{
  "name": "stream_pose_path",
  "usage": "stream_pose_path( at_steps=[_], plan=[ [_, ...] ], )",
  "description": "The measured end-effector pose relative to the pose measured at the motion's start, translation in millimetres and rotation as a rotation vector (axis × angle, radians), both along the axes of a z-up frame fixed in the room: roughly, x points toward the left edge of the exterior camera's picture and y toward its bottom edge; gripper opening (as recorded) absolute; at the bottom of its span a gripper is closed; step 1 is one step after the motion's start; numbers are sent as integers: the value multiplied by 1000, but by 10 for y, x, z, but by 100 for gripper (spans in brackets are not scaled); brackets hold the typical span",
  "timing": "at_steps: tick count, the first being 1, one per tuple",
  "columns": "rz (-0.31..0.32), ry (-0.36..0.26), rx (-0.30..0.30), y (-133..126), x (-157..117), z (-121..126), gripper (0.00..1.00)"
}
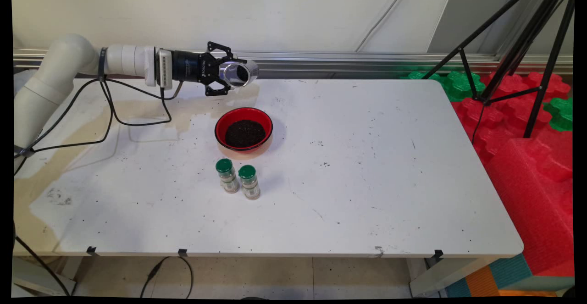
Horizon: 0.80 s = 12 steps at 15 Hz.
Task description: Pour the black seasoning powder in the red bowl
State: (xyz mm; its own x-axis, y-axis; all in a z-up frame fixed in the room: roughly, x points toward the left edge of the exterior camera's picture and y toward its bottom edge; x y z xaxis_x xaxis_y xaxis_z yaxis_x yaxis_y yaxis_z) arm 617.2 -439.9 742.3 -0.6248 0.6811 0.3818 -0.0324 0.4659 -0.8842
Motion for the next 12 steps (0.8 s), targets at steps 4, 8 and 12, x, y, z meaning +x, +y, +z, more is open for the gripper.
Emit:
stream_pose_path(
  at_steps=[4, 8, 12],
  plan=[
    [-20, -64, -100, 28, -21, 7, 0],
    [-45, -135, -211, 56, -43, 15, 0],
    [-67, -190, -297, 80, -62, 26, 0]
  ],
)
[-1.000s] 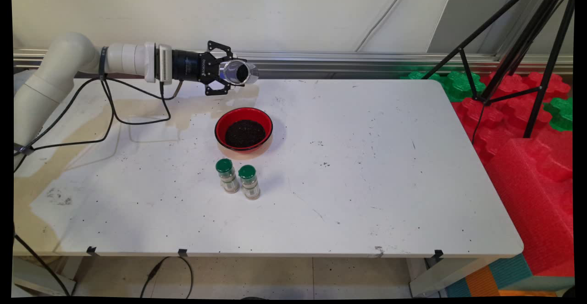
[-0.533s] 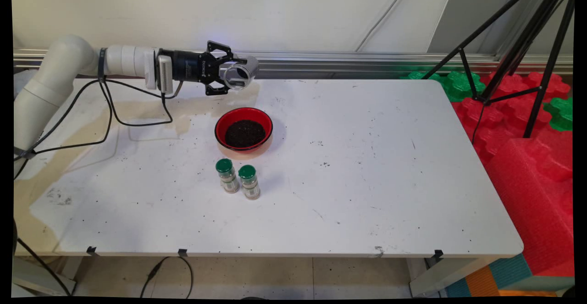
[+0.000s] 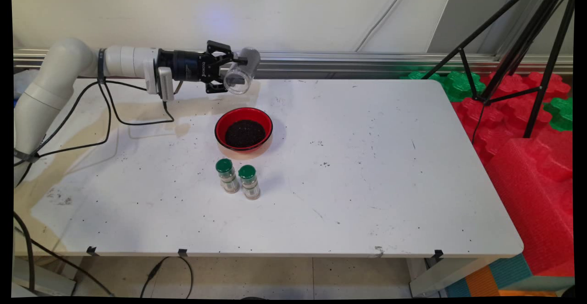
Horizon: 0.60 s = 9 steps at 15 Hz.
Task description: Pour the black seasoning powder in the red bowl
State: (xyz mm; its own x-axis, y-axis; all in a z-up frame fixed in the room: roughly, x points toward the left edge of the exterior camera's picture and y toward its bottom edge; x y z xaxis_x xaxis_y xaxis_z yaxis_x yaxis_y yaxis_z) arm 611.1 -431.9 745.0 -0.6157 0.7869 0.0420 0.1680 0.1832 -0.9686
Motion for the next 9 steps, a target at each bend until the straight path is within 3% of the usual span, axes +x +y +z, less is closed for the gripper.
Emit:
stream_pose_path(
  at_steps=[9],
  plan=[
    [-41, -122, -187, 29, -39, 50, 0]
  ],
)
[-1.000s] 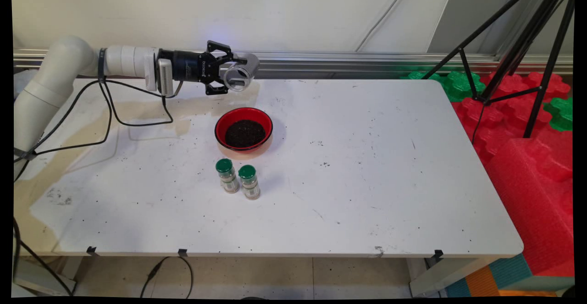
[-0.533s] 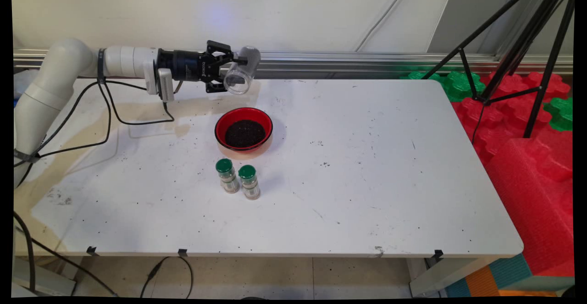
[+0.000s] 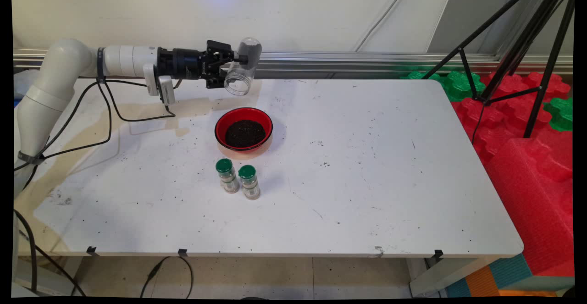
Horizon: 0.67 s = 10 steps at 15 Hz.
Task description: Pour the black seasoning powder in the red bowl
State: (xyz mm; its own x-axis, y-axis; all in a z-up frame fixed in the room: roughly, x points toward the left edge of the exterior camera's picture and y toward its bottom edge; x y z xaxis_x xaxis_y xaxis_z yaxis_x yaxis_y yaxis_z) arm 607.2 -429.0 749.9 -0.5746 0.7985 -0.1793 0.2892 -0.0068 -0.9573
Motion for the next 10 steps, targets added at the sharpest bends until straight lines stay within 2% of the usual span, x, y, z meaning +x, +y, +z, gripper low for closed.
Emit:
stream_pose_path(
  at_steps=[5, 10],
  plan=[
    [-23, -73, -104, 18, -22, 51, 0],
    [-38, -128, -170, 33, -26, 90, 0]
  ],
)
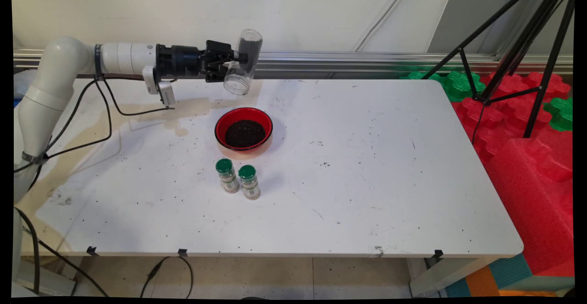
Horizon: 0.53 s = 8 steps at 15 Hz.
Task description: Pour the black seasoning powder in the red bowl
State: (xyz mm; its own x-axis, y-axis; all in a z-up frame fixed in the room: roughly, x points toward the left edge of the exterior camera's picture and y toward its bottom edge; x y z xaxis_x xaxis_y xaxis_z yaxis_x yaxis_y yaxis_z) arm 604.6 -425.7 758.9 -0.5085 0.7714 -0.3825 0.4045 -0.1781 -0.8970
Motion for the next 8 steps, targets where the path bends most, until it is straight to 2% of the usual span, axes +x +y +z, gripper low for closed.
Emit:
stream_pose_path(
  at_steps=[8],
  plan=[
    [-28, -85, -101, 42, -26, 77, 0]
  ],
)
